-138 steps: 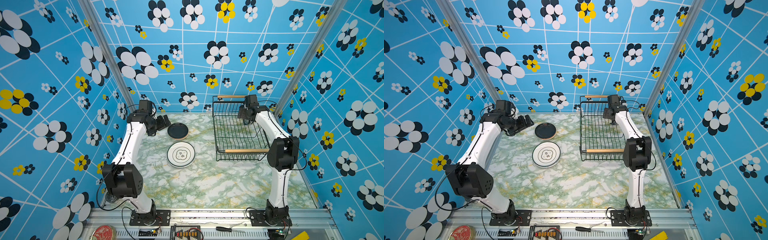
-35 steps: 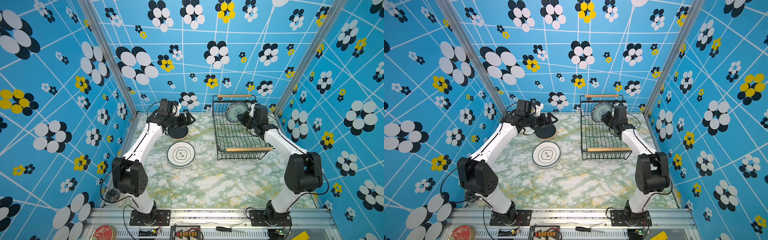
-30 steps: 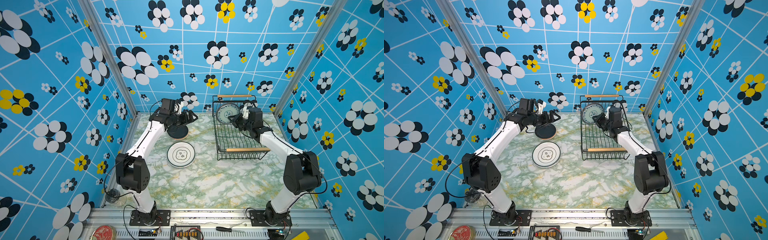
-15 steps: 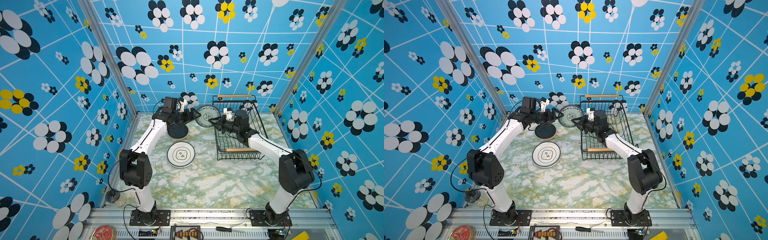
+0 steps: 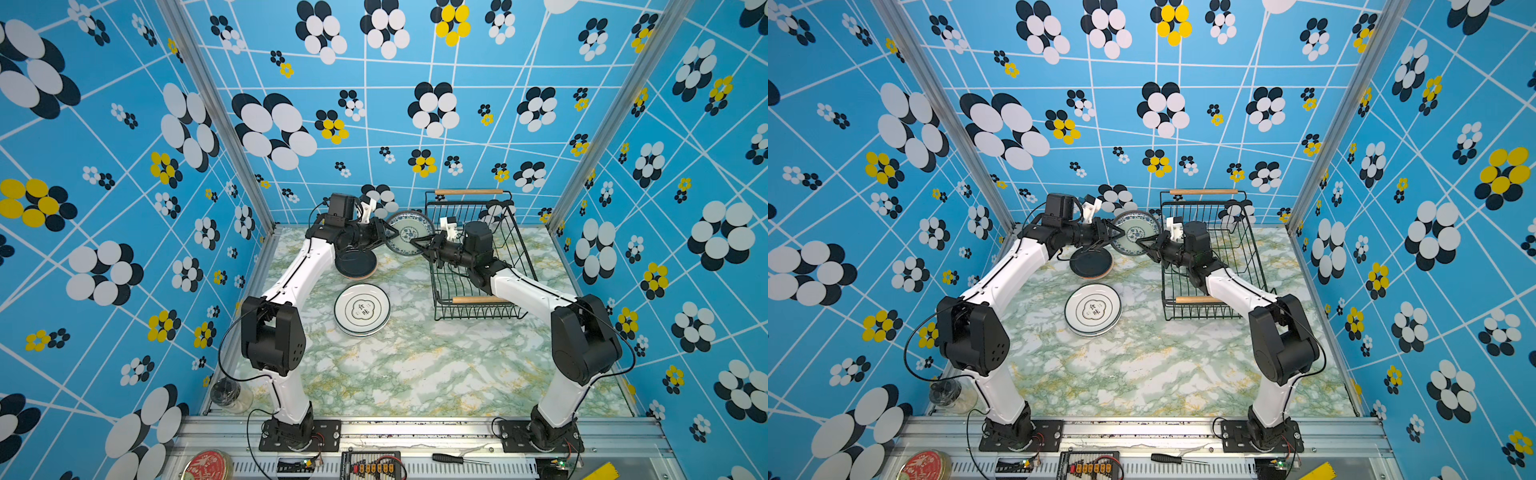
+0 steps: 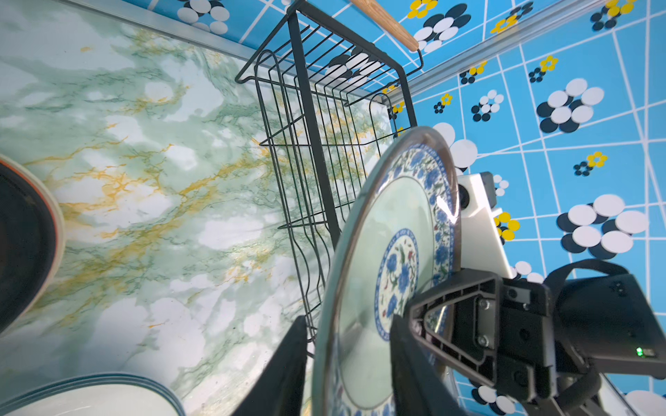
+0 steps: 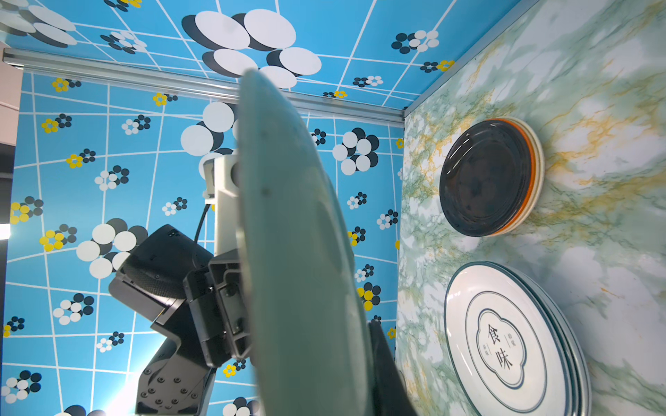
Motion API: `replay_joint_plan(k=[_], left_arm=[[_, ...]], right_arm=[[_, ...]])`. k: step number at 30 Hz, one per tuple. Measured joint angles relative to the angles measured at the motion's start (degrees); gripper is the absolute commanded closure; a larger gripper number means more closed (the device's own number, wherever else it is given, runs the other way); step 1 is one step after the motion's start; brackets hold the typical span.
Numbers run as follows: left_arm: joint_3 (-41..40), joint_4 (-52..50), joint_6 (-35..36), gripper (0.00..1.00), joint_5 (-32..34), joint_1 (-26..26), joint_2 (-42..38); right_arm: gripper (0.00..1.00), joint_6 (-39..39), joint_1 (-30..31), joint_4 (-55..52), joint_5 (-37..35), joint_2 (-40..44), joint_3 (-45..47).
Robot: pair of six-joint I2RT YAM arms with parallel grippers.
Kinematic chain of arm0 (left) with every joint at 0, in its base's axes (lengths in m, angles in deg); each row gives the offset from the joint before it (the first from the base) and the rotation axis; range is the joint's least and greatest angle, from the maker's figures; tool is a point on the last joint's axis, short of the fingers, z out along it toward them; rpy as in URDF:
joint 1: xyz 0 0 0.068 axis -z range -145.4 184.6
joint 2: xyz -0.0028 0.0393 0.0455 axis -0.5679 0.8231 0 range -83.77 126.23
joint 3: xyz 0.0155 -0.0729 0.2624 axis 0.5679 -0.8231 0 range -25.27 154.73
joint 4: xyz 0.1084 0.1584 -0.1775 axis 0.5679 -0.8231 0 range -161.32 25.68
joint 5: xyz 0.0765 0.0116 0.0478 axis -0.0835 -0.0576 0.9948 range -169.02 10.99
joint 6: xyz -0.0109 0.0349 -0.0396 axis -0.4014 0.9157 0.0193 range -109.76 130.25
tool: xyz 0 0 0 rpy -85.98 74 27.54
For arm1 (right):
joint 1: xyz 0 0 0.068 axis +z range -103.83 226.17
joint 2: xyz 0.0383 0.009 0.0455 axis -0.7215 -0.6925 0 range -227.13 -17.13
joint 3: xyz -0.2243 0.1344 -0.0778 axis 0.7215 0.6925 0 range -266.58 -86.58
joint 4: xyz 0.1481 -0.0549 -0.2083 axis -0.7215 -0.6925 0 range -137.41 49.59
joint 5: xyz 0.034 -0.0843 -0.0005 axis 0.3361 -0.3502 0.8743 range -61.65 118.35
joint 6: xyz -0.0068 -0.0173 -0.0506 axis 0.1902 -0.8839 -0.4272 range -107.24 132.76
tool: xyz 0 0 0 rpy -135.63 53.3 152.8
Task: Unload the plates from the dish rack
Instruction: Place the plate among the plates.
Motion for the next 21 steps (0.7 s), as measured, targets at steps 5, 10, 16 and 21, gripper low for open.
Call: replay_joint_plan(k=[5,10,16,21], left_arm=[[-0.3,0.1,-0.5,0.86,-0.6,-0.5,0.0],[-0.7,0.1,-0.6,0.95,-1.9,-0.9,0.0],[-2.6,-0.2,0.0,1.00,-2.1,-1.3,0.0],[-4.2,-1.6,0.6,1.00,-1.7,-3.2,-0.5]], right_arm=[[0.85,0.3,0.0,0.9,0.5,-0.5,-0.2],[0.67,0.7,0.0,0.5,0.7,-1.6,-0.4],[0.40,-0.9,0.3,-1.0,0.6,-1.9,-0.7],[0.21,-5.7,0.5,-6.8,-0.3,-1.7,-2.9]])
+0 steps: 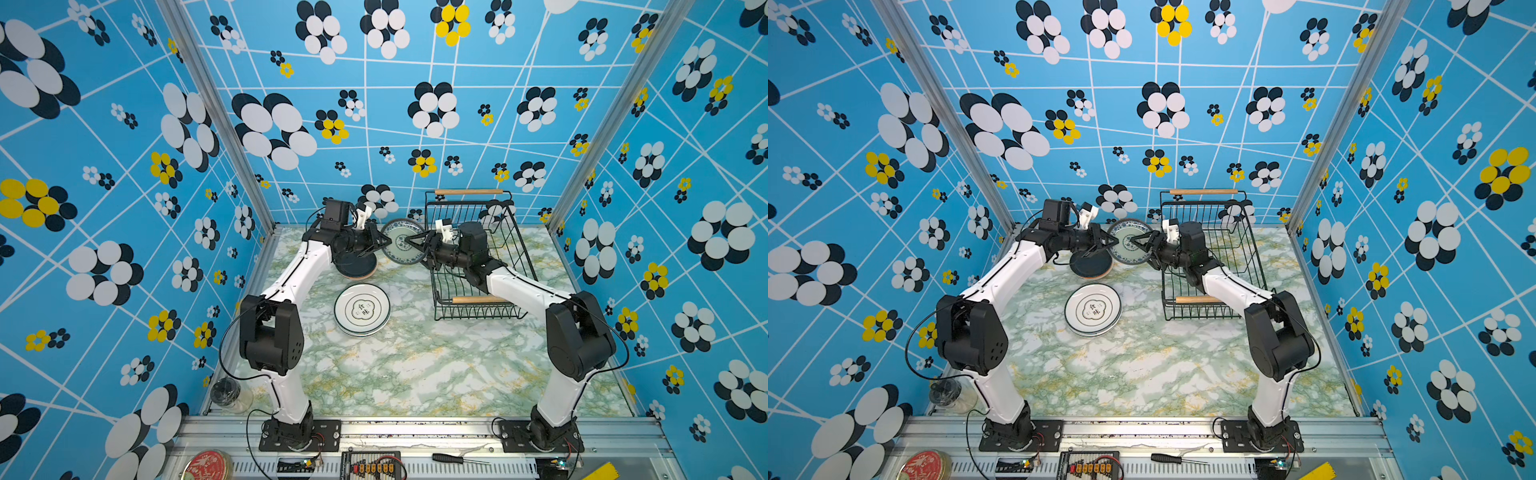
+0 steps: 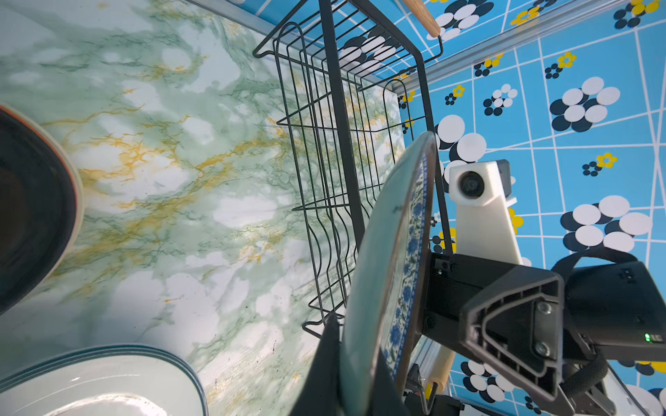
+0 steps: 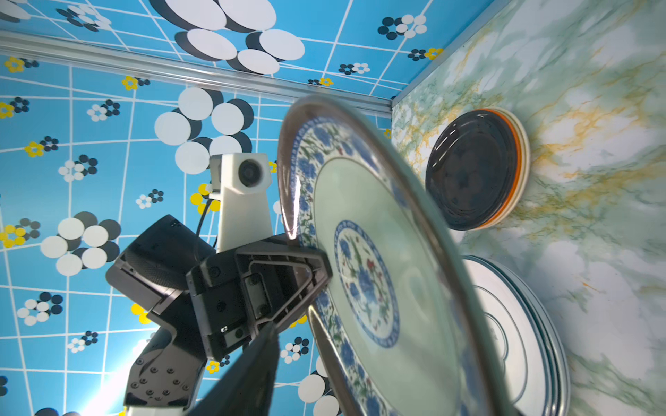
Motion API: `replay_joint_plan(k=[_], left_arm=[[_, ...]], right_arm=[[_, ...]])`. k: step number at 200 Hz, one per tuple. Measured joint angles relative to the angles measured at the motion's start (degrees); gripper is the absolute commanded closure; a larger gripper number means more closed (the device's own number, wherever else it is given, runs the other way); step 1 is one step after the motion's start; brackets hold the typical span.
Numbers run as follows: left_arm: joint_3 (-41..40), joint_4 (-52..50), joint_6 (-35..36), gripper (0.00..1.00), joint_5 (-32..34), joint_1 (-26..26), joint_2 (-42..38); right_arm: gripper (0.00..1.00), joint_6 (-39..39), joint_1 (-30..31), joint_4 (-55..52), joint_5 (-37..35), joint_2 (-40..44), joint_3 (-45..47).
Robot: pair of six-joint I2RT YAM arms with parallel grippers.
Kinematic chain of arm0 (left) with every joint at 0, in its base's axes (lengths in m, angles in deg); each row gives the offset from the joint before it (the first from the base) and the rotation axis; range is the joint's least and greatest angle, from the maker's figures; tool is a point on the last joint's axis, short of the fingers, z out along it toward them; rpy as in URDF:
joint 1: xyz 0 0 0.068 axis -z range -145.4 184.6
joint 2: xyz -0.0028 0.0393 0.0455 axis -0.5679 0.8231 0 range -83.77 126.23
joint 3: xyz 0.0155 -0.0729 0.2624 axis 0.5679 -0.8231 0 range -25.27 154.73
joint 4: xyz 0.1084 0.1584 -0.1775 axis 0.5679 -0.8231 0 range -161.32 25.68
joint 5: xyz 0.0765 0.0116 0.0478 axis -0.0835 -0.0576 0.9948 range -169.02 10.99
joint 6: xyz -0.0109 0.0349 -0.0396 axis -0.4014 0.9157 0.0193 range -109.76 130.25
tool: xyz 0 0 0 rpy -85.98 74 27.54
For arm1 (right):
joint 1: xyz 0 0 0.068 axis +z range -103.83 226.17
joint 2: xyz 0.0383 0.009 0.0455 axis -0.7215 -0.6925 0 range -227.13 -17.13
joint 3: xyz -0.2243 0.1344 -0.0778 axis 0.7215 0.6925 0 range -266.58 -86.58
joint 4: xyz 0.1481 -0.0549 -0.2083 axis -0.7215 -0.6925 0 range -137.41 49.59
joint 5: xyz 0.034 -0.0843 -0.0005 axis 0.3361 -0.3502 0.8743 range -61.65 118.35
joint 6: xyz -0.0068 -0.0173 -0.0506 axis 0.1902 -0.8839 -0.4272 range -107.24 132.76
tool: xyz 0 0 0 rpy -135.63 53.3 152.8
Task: Unload the plates from the dish rack
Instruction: Place the plate among the plates.
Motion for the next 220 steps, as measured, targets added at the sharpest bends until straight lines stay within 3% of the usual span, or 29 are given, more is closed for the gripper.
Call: replay_joint_plan(k=[18,27,32,86,156,220], left_arm=[[-0.8,-1.6,0.7,1.00,0.7,-2.3,-1.0],[-0.9,-2.1,1.0,1.00,1.1,-3.6,-1.5],[-1.0,-2.3,1.1,1.00,1.3,-4.3,-1.7],[-1.2,-6.0,2.8,1.00,5.2,-10.4,-2.7],[3.6,-15.5,6.6,1.00,16.7,-11.8,2.5],[6.3,-18.2,8.5,1.00,23.4,-12.7,8.7]], right_arm=[[0.15,-4.2,0.0,-6.2,-1.9,0.8,-1.9],[0.02,-6.5,0.0,-10.1,-3.1,1.4,-3.1],[0.01,-8.0,0.0,-12.2,-3.8,1.8,-3.8],[0.01,-19.6,-1.2,-30.7,-13.9,7.3,-8.8],[0.01,-32.1,-1.9,-51.9,-34.1,14.0,-13.2],[0.01,-37.9,-5.6,-61.4,-48.3,18.8,-13.2]])
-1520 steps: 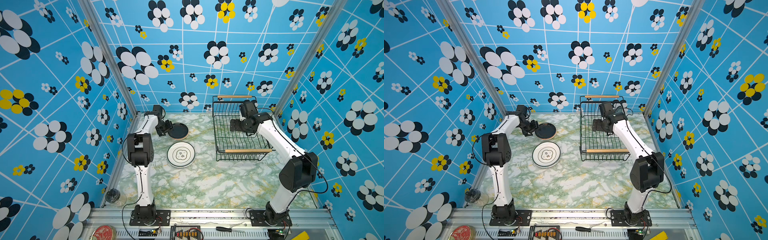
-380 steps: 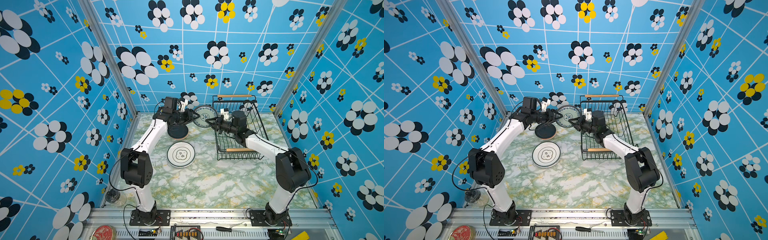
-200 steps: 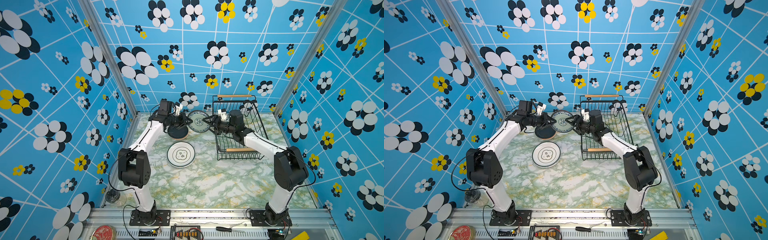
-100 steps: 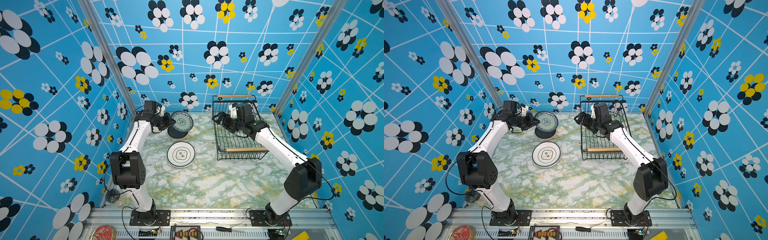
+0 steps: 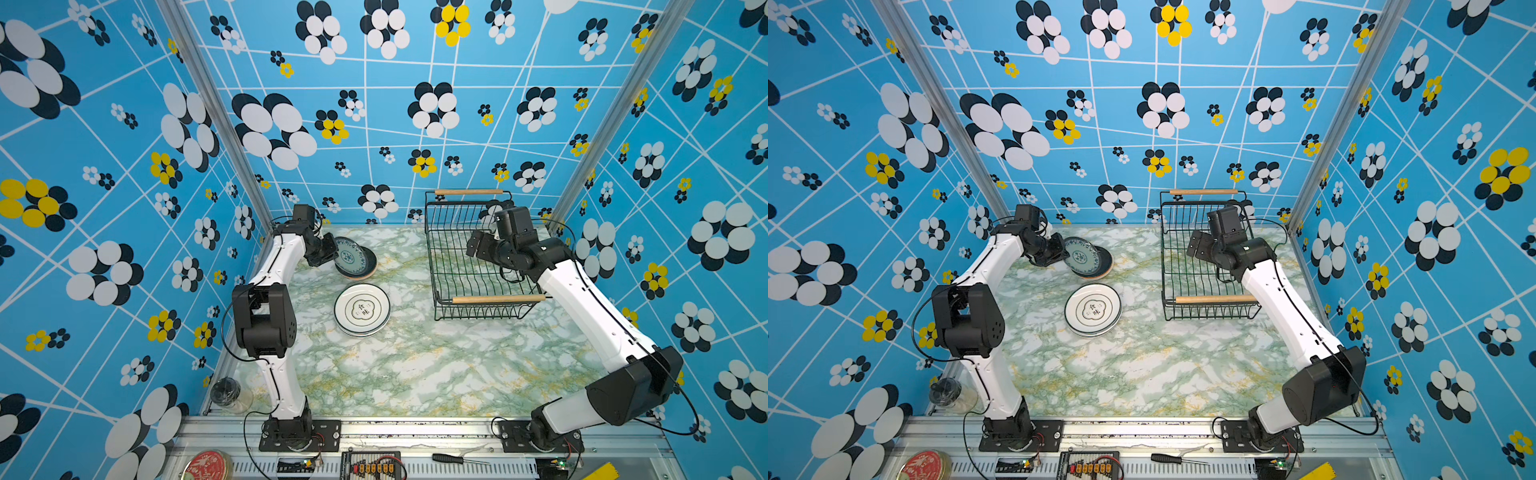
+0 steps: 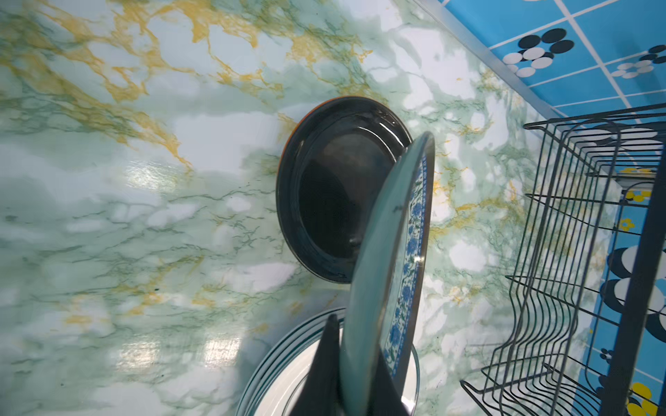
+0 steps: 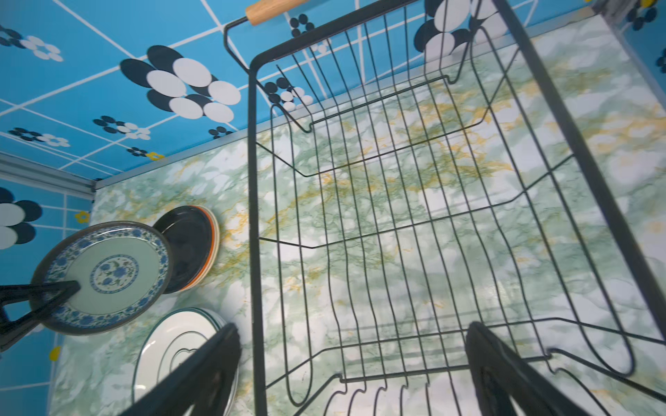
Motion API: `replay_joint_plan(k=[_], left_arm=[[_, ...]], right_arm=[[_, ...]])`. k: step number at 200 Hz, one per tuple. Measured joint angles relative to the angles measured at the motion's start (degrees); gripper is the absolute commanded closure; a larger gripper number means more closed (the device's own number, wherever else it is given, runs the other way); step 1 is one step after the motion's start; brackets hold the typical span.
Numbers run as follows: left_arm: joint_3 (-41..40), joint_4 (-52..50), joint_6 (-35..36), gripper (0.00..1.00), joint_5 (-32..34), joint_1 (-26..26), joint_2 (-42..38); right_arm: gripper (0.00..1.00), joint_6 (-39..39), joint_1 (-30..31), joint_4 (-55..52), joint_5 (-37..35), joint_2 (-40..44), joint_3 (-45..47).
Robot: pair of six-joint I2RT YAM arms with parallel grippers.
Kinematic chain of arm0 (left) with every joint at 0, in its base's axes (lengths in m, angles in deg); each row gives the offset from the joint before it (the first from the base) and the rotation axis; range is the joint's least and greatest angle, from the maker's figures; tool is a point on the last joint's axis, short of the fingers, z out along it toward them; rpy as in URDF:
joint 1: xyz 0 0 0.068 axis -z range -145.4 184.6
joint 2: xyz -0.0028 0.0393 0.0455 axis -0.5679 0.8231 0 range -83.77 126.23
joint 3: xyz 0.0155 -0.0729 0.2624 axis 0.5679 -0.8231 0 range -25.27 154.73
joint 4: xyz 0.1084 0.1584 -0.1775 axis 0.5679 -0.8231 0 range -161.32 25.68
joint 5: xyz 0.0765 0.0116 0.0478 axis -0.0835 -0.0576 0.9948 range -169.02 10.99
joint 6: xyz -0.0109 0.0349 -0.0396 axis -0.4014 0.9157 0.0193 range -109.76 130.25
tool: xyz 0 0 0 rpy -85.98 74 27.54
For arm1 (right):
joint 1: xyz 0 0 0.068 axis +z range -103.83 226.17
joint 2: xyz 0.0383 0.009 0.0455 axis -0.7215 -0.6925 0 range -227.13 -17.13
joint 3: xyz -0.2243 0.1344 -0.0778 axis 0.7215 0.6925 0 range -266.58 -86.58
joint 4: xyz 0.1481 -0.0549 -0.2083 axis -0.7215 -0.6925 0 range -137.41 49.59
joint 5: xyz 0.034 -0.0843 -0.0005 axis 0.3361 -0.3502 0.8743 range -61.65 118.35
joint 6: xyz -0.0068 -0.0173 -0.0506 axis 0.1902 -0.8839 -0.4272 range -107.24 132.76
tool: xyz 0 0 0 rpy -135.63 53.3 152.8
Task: Unload the plates from the dish rack
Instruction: Place the plate among the plates.
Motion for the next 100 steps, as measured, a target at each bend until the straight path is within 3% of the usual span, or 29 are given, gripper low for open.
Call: replay_joint_plan(k=[100], left_arm=[[4.7,0.2,0.2,1.00,1.1,-0.2,7.5]], right_arm=[[0.01,-2.1,-6.8,-4.2,-6.8,2.8,4.5]])
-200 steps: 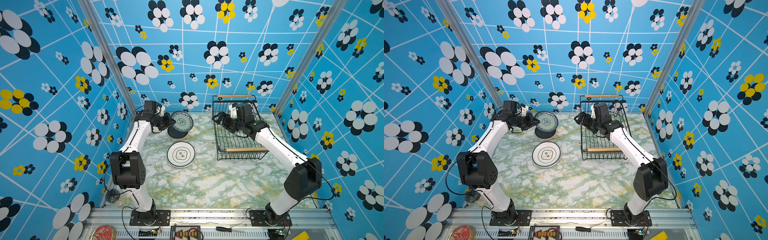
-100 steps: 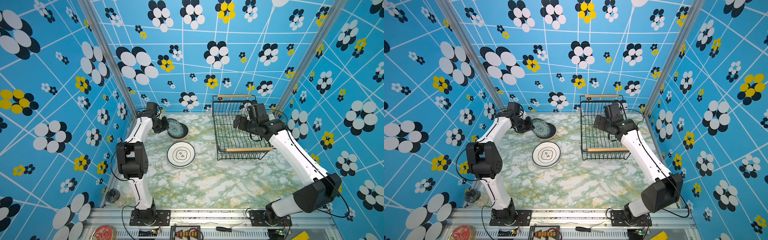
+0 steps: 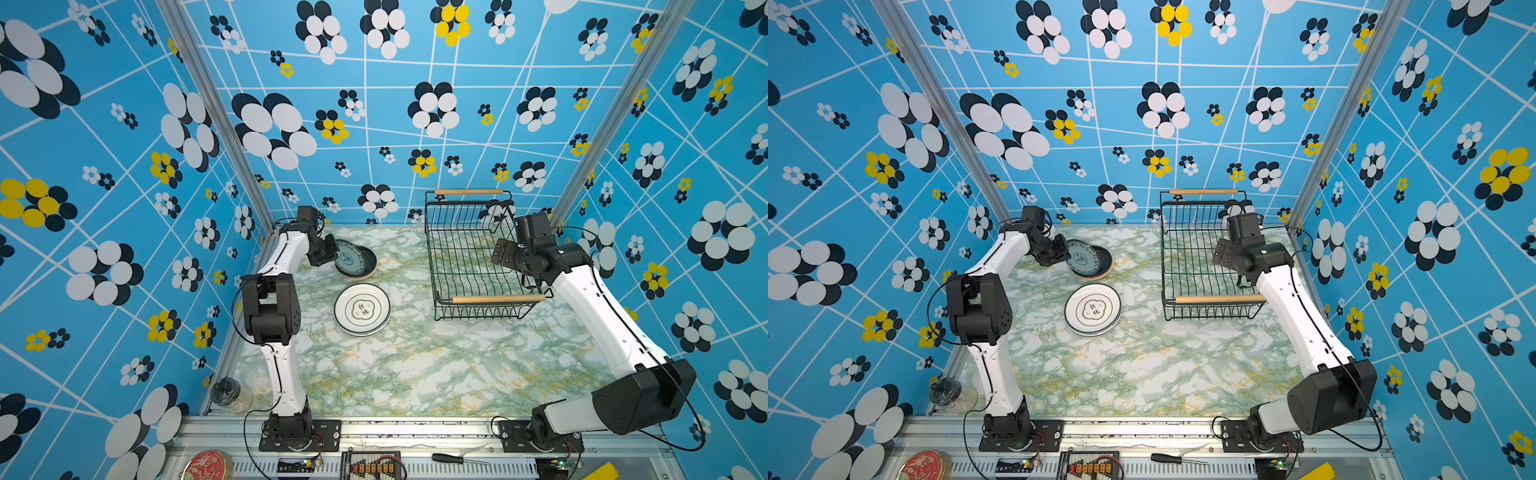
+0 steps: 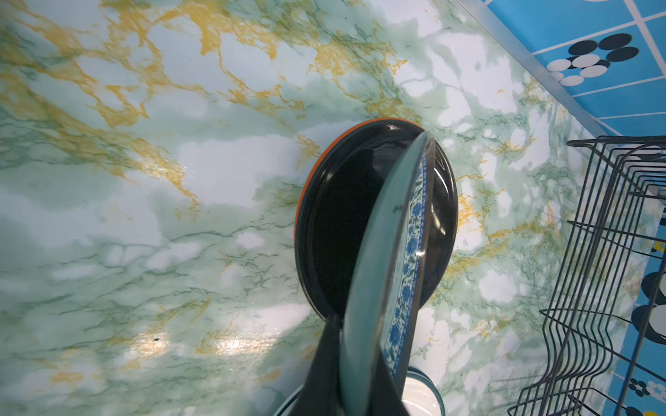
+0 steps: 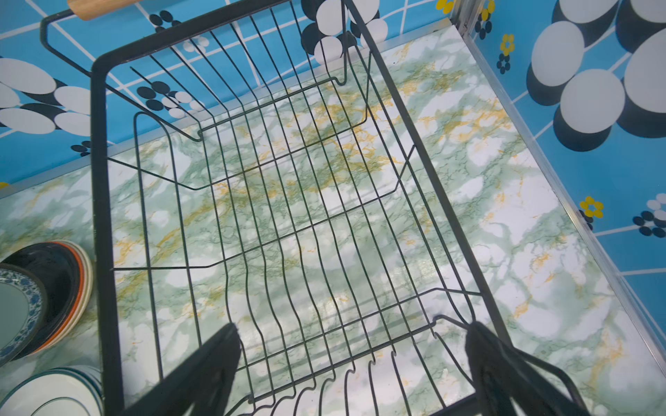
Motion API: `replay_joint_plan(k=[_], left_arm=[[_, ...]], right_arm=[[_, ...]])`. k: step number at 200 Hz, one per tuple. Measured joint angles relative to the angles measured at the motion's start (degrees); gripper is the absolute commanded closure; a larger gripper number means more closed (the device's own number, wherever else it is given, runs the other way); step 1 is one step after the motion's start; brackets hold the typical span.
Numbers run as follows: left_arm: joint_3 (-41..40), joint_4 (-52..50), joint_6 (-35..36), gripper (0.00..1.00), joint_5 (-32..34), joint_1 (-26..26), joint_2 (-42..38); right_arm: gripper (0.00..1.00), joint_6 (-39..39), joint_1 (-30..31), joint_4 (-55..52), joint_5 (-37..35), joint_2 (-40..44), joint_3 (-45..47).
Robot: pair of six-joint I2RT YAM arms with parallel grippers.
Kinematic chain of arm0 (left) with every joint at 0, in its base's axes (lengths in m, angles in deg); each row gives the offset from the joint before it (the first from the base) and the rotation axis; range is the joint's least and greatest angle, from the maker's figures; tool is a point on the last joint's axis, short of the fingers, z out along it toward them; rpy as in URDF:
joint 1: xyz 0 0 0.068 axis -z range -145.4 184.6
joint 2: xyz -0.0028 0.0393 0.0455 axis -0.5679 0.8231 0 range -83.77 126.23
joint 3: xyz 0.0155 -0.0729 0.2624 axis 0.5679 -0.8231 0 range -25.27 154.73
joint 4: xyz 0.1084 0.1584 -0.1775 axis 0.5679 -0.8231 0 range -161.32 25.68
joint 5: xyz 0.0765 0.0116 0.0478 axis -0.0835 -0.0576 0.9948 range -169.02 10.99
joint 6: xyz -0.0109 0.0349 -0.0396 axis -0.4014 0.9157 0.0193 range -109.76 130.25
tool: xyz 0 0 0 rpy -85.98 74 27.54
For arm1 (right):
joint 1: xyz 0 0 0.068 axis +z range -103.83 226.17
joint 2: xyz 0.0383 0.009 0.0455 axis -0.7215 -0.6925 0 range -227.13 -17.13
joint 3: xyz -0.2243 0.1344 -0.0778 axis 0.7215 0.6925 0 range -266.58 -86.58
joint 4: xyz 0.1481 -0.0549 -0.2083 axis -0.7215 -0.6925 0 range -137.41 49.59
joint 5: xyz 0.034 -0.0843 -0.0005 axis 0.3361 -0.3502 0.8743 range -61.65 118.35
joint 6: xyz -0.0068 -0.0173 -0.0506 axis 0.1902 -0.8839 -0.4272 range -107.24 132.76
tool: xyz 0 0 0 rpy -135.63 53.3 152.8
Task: Unload the plates from the dish rack
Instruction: Place the plate among the plates.
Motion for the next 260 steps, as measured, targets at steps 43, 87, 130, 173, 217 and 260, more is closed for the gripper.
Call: replay_joint_plan(k=[43,87,130,173,217,260], left_arm=[[0.5,0.1,0.0,0.96,-0.2,0.0,1.4],[1.5,0.1,-0.1,0.89,-0.2,0.0,2.2],[3.4,-0.3,0.0,0.83,-0.2,0.0,3.9],[3.4,-1.1,0.0,0.81,0.2,0.0,6.1],[3.4,-1.4,0.0,0.77,0.4,0.0,6.6],[3.7,-1.4,0.7,0.63,0.3,0.0,6.8]], right_arm=[[0.01,-0.7,-1.8,-0.5,-1.1,0.1,0.9],[0.01,-1.3,-2.6,-0.6,-1.2,0.2,1.8],[0.01,-1.9,-3.9,-0.5,-1.4,0.2,2.1],[0.01,-2.3,-5.2,-0.5,-1.4,0.2,2.1],[0.01,-2.5,-6.1,-0.1,-0.8,-0.1,2.1],[0.01,-2.8,-6.2,0.2,0.2,-0.1,2.5]])
